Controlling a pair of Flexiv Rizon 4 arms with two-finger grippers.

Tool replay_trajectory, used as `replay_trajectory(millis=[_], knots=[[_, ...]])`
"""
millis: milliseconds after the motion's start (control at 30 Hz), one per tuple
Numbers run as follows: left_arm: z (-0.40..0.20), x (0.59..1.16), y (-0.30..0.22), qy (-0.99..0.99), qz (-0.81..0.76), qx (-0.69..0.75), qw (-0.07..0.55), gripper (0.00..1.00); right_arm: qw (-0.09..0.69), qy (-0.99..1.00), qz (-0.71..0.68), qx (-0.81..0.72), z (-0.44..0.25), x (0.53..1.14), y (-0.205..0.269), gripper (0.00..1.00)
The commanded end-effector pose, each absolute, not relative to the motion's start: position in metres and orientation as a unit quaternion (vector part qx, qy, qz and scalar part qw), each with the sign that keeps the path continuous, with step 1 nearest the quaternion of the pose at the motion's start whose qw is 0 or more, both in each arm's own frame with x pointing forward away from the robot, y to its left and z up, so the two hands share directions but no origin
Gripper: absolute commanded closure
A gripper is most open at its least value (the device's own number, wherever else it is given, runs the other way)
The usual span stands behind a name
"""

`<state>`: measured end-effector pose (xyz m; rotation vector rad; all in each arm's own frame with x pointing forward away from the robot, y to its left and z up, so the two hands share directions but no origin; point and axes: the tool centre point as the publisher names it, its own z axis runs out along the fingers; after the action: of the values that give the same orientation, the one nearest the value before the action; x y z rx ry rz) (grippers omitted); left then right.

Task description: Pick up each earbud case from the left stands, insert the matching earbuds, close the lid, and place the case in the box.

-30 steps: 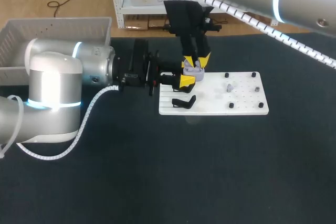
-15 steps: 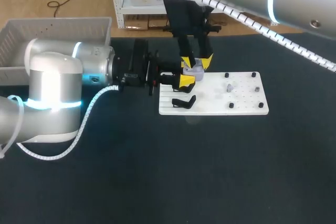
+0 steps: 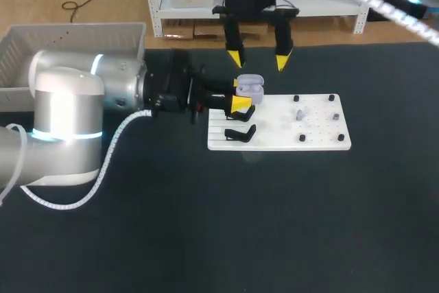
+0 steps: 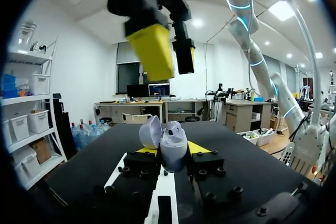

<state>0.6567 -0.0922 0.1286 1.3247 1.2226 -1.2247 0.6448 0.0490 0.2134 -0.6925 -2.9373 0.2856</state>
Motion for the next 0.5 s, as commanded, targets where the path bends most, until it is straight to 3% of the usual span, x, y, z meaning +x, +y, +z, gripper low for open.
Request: replay_trajectory(millis=[33,233,500], knots=[[0.134,0.657,-0.077,0.498,-0.499,0.537,0.463,1.0,-0.054,-0.975,-0.037,-0.211,0.217,0.608,0.011,0.31],[0.138,0.66,-0.068,0.499,-0.502,0.532,0.465,1.0,-0.089,-0.974,-0.057,-0.202,0.214,0.602,0.004,0.4],[0.14,0.655,-0.066,0.489,-0.52,0.536,0.451,1.0,-0.123,-0.967,-0.097,-0.202,0.2,0.598,-0.007,0.14]])
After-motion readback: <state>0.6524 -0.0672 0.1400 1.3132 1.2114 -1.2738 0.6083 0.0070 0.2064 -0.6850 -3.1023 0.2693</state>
